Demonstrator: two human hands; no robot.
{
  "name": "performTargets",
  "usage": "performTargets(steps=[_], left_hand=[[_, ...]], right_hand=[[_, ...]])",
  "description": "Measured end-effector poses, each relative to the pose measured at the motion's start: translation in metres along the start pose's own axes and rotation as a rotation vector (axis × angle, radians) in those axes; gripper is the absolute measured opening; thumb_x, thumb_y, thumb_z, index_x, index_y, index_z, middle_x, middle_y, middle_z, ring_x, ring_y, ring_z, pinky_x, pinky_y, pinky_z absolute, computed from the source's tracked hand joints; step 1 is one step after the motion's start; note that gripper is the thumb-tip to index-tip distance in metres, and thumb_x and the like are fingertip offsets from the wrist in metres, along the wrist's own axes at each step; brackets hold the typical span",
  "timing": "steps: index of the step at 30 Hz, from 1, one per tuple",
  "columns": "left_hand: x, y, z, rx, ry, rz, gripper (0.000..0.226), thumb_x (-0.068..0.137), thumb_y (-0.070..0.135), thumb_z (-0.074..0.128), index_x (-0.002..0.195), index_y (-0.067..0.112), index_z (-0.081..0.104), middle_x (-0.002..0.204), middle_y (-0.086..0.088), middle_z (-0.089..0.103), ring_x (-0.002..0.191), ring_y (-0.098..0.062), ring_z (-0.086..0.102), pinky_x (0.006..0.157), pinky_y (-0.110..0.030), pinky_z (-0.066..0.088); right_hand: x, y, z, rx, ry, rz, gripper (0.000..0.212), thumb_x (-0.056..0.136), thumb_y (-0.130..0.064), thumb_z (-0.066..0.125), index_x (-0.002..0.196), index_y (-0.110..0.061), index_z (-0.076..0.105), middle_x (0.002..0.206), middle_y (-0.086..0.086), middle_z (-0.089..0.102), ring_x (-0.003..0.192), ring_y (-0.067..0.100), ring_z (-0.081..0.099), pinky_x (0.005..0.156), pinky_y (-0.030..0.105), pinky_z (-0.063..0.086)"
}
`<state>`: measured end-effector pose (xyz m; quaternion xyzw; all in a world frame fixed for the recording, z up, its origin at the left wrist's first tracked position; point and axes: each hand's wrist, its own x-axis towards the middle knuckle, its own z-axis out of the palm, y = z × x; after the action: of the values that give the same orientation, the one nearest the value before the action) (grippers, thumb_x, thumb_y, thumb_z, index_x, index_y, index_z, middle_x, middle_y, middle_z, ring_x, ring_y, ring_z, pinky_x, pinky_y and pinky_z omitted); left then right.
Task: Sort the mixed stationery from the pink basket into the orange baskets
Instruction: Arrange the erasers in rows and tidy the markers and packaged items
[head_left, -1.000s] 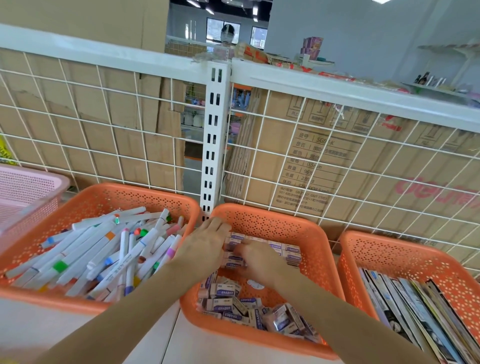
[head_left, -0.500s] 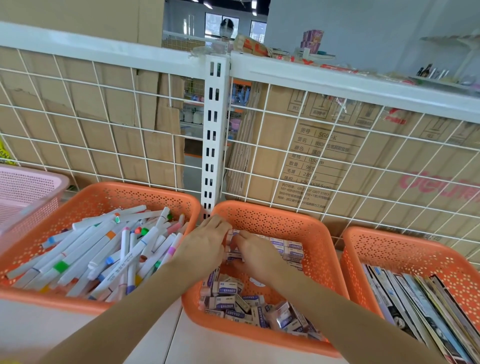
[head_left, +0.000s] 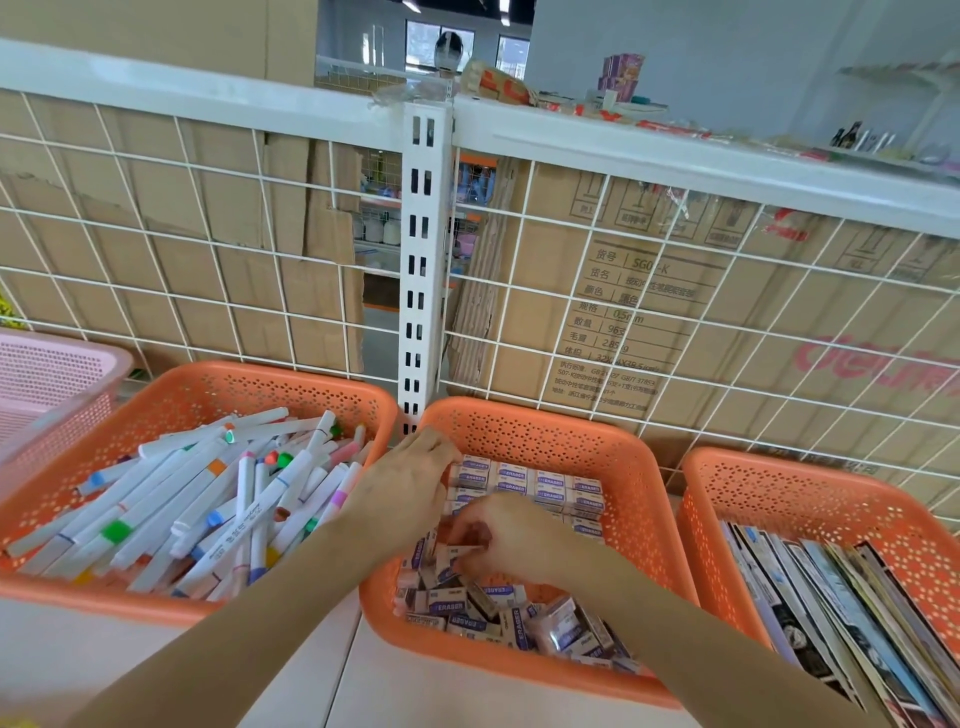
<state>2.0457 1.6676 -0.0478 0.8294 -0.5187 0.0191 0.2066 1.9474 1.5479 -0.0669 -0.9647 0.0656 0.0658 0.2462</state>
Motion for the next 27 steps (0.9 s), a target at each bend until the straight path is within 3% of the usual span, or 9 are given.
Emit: performTargets(steps=[2, 4, 7, 10, 14, 16, 20, 24, 27], left_hand=[[0.001, -0.001, 0.0, -0.049, 0.017, 0.072, 0.035, 0.088, 0.001, 0.046, 0.115, 0.017, 0.062, 0.119, 0.004, 0.06, 0.107, -0.017, 0.059, 0.088, -0.033, 0.043], [0.0, -0.001, 0.0, -0.022, -0.071, 0.175, 0.03, 0.09, 0.006, 0.046, 0.109, 0.019, 0.066, 0.109, 0.004, 0.065, 0.098, -0.017, 0.062, 0.078, -0.027, 0.044], [0.001, 0.004, 0.003, 0.226, -0.373, 0.26, 0.026, 0.092, 0.026, 0.048, 0.114, 0.023, 0.063, 0.11, 0.004, 0.064, 0.103, -0.014, 0.057, 0.078, -0.026, 0.041], [0.005, 0.011, 0.01, 0.336, -0.544, 0.237, 0.033, 0.086, 0.033, 0.062, 0.117, 0.021, 0.059, 0.113, 0.002, 0.06, 0.106, -0.016, 0.054, 0.075, -0.027, 0.037], [0.009, 0.011, 0.015, 0.35, -0.584, 0.209, 0.035, 0.082, 0.028, 0.066, 0.114, 0.019, 0.057, 0.112, -0.001, 0.059, 0.107, -0.02, 0.053, 0.077, -0.031, 0.038], [0.009, 0.009, 0.016, 0.34, -0.608, 0.201, 0.035, 0.082, 0.027, 0.066, 0.113, 0.018, 0.055, 0.113, -0.002, 0.058, 0.106, -0.021, 0.053, 0.078, -0.032, 0.039], [0.009, 0.006, 0.014, 0.138, -0.567, 0.182, 0.025, 0.083, 0.024, 0.066, 0.105, 0.017, 0.054, 0.102, 0.002, 0.059, 0.096, -0.015, 0.053, 0.076, -0.029, 0.039], [0.011, 0.006, 0.009, -0.266, -0.391, 0.091, 0.01, 0.087, 0.019, 0.063, 0.092, 0.022, 0.055, 0.09, 0.008, 0.056, 0.075, 0.003, 0.052, 0.067, -0.013, 0.041], [0.012, 0.011, 0.01, -0.482, -0.333, 0.039, 0.008, 0.088, 0.012, 0.062, 0.094, 0.015, 0.059, 0.089, 0.008, 0.055, 0.068, 0.013, 0.052, 0.061, -0.006, 0.04]], right_hand=[[-0.003, 0.004, -0.004, 0.089, 0.049, 0.062, 0.023, 0.078, -0.016, 0.072, 0.099, -0.008, 0.067, 0.076, -0.005, 0.058, 0.063, 0.007, 0.051, 0.057, 0.017, 0.041], [-0.009, 0.011, -0.011, 0.214, 0.074, 0.134, 0.019, 0.08, -0.014, 0.071, 0.097, -0.008, 0.064, 0.077, 0.001, 0.06, 0.061, 0.014, 0.059, 0.058, 0.029, 0.051], [-0.019, 0.021, -0.017, 0.316, 0.073, 0.196, 0.012, 0.082, -0.014, 0.072, 0.092, -0.013, 0.065, 0.079, 0.013, 0.066, 0.059, 0.018, 0.063, 0.062, 0.034, 0.056], [-0.026, 0.025, -0.02, 0.298, 0.085, 0.205, 0.011, 0.08, -0.016, 0.074, 0.089, -0.013, 0.067, 0.079, 0.017, 0.066, 0.061, 0.018, 0.062, 0.063, 0.033, 0.054], [-0.03, 0.028, -0.019, 0.257, 0.094, 0.203, 0.018, 0.077, -0.015, 0.076, 0.075, -0.027, 0.062, 0.068, -0.003, 0.057, 0.059, 0.007, 0.054, 0.059, 0.024, 0.044], [-0.032, 0.029, -0.018, 0.293, 0.092, 0.204, 0.025, 0.076, -0.013, 0.076, 0.072, -0.031, 0.059, 0.069, -0.006, 0.056, 0.064, 0.01, 0.053, 0.064, 0.029, 0.046], [-0.037, 0.027, -0.017, 0.446, 0.083, 0.197, 0.017, 0.078, -0.009, 0.074, 0.084, -0.019, 0.063, 0.069, -0.001, 0.061, 0.067, 0.018, 0.061, 0.073, 0.038, 0.054], [-0.04, 0.02, -0.017, 0.59, 0.1, 0.208, 0.022, 0.081, -0.003, 0.07, 0.101, -0.007, 0.063, 0.068, 0.0, 0.06, 0.059, 0.01, 0.06, 0.06, 0.022, 0.054], [-0.04, 0.018, -0.015, 0.659, 0.144, 0.225, 0.029, 0.082, -0.001, 0.068, 0.11, -0.001, 0.062, 0.07, 0.0, 0.061, 0.058, 0.008, 0.06, 0.06, 0.019, 0.053]])
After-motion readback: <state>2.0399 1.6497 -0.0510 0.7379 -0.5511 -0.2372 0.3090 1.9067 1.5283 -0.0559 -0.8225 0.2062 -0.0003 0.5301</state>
